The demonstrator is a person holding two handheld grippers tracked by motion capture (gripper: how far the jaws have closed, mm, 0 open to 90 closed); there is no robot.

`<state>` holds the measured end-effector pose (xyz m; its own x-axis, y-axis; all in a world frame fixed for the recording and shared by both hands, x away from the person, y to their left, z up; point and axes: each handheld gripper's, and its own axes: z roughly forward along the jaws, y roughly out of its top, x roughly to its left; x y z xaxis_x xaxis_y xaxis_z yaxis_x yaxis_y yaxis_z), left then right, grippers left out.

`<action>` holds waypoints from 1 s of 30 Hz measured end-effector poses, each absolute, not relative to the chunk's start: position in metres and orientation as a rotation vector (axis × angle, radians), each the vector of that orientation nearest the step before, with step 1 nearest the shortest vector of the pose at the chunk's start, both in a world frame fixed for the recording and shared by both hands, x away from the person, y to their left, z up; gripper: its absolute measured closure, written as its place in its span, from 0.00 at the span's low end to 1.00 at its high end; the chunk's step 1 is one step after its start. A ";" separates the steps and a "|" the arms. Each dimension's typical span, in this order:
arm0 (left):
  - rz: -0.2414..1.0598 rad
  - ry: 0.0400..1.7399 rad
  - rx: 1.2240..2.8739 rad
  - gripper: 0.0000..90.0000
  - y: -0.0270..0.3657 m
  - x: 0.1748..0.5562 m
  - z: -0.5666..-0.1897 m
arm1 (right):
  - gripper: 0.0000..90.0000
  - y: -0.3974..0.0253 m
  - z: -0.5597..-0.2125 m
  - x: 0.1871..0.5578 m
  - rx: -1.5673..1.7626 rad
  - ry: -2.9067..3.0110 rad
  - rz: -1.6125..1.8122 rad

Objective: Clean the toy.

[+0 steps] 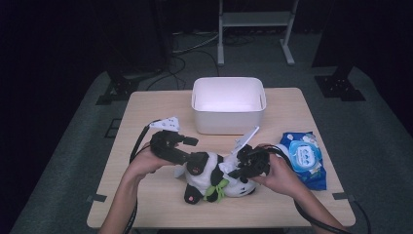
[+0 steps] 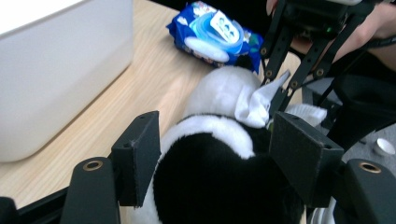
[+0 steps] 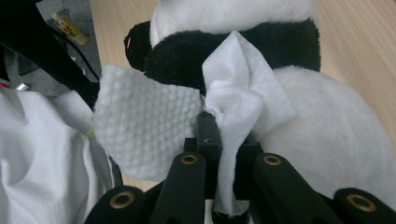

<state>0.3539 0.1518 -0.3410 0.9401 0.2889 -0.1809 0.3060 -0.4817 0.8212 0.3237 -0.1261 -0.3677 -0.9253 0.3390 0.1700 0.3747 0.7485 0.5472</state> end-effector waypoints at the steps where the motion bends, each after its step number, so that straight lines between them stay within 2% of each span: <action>1: -0.022 0.417 2.111 0.36 0.151 0.352 -0.342 | 0.95 -0.126 -0.367 0.323 -0.591 -2.883 -0.919; 10: -0.023 0.417 2.158 0.36 0.151 0.337 -0.367 | 0.95 -0.123 -0.356 0.324 -0.562 -2.866 -0.916; 18: -0.037 0.399 2.132 0.36 0.157 0.331 -0.374 | 0.95 -0.095 -0.327 0.330 -0.472 -2.913 -0.981; 25: -0.017 0.401 2.132 0.37 0.158 0.328 -0.379 | 0.94 -0.056 -0.330 0.336 -0.398 -2.947 -0.951; 30: -0.020 0.402 2.120 0.37 0.160 0.329 -0.382 | 0.94 -0.057 -0.335 0.340 -0.413 -2.967 -0.895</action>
